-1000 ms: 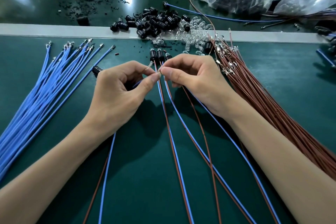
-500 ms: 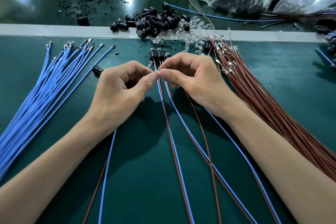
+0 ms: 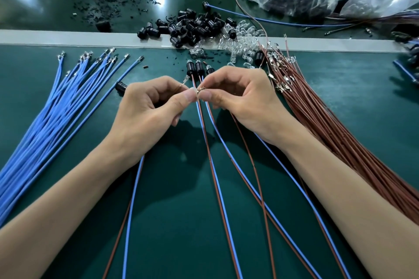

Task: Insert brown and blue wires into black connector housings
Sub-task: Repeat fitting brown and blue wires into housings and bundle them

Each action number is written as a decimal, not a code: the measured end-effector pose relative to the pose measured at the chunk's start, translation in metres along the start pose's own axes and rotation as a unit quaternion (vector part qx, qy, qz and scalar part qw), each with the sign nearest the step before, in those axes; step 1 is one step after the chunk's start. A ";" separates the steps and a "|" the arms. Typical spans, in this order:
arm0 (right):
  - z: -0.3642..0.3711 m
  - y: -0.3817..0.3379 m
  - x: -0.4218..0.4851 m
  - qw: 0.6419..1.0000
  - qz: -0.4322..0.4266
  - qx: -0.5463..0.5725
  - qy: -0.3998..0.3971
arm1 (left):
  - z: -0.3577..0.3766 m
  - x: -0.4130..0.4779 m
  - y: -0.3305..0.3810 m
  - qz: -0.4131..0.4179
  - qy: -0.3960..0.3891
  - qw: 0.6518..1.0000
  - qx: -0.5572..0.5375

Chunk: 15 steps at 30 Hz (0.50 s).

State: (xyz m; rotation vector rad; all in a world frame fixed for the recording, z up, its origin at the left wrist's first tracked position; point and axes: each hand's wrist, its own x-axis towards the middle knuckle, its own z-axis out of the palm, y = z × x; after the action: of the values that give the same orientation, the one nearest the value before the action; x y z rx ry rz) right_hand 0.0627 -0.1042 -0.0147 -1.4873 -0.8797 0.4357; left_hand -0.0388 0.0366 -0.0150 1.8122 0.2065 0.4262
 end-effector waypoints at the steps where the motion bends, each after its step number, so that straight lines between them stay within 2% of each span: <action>1: 0.000 0.000 0.000 1.000 -0.003 -0.003 0.004 | 0.000 0.000 0.001 -0.003 -0.005 1.000 -0.006; 8: 0.000 0.001 0.000 1.000 -0.018 -0.008 0.018 | -0.005 0.001 0.004 -0.029 -0.046 0.998 -0.042; 15: 0.001 0.001 -0.001 1.000 -0.021 0.000 0.022 | -0.007 0.001 0.005 -0.033 -0.051 0.997 -0.044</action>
State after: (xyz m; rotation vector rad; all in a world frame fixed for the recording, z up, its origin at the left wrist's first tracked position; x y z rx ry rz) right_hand 0.0622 -0.1042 -0.0156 -1.4707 -0.8746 0.3691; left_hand -0.0409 0.0416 -0.0086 1.7312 0.1738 0.2914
